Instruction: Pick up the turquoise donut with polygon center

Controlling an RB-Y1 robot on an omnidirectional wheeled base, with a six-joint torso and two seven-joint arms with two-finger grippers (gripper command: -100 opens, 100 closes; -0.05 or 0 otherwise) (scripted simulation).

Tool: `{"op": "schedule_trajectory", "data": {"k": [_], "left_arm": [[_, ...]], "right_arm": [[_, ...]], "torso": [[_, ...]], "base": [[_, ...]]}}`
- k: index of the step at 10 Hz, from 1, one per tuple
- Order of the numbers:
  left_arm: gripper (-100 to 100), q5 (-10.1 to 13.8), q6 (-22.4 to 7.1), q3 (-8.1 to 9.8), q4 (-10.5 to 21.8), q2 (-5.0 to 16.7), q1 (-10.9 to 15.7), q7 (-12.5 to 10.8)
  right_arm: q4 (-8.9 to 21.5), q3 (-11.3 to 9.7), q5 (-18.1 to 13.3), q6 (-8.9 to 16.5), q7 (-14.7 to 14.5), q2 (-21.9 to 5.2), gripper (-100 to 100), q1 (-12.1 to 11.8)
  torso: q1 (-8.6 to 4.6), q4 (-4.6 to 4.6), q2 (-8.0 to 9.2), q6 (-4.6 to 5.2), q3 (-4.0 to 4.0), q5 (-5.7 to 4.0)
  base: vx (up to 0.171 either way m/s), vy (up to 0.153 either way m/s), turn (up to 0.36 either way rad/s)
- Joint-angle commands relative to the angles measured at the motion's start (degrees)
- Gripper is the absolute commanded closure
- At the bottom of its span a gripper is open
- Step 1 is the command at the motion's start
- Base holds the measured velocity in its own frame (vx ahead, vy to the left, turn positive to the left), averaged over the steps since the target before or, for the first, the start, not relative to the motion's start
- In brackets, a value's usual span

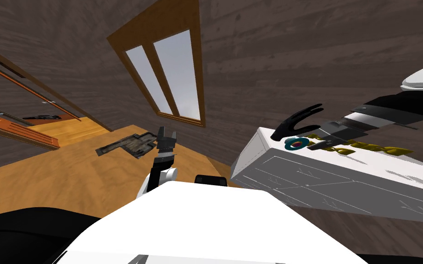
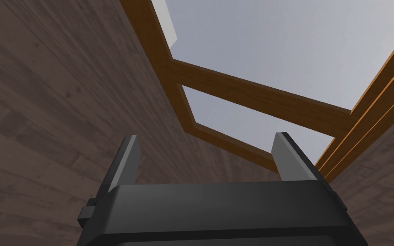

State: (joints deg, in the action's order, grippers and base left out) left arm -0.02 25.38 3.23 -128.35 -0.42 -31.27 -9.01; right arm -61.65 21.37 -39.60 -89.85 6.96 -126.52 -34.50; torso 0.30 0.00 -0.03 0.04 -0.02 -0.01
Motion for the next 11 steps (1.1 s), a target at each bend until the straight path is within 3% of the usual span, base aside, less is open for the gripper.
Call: {"op": "schedule_trajectory", "data": {"k": [1,3,4,8,9,10,11], "left_arm": [[0,0.0,0.0,0.00,0.0,0.0,0.0,0.0],[0,0.0,0.0,0.00,0.0,0.0,0.0,0.0],[0,0.0,0.0,0.01,0.0,0.0,0.0,0.0],[0,0.0,0.0,0.01,0.0,0.0,0.0,0.0],[0,0.0,0.0,0.01,0.0,0.0,0.0,0.0],[0,0.0,0.0,0.01,0.0,0.0,0.0,0.0],[0,0.0,0.0,0.01,0.0,0.0,0.0,0.0]], "right_arm": [[0.1,-0.7,0.0,1.7,-1.3,1.3,-100,-1.3],[0.4,-0.7,0.2,1.6,-1.6,1.2,-100,-1.6],[0.3,-0.8,0.1,1.8,-1.6,1.3,100,-1.6],[0.3,-0.7,0.1,1.6,-1.6,1.3,100,-1.6],[0.3,-0.7,0.1,1.6,-1.7,1.3,0,-1.6],[0.6,0.1,0.4,0.1,-0.4,-0.3,100,-0.6],[0.9,0.6,0.6,-0.8,0.2,-1.3,100,-0.1]], "torso": [[0.00,0.00,0.00,0.00,0.00,0.00],[-0.05,0.02,0.05,0.02,0.03,-0.01],[-0.08,0.03,0.05,0.02,0.04,0.00],[-0.18,-0.03,-0.08,0.00,-0.06,-0.07],[-0.18,-0.03,-0.09,0.01,-0.06,-0.07],[-0.18,-0.03,-0.09,0.01,-0.06,-0.07],[-0.20,0.02,-0.09,0.04,-0.03,0.01]], "base": [[-0.008,0.030,0.081],[-0.004,0.018,0.031],[0.000,0.000,0.000],[0.000,0.000,-0.003],[0.000,0.000,0.000],[0.007,-0.025,-0.124],[0.009,-0.042,-0.102]]}}
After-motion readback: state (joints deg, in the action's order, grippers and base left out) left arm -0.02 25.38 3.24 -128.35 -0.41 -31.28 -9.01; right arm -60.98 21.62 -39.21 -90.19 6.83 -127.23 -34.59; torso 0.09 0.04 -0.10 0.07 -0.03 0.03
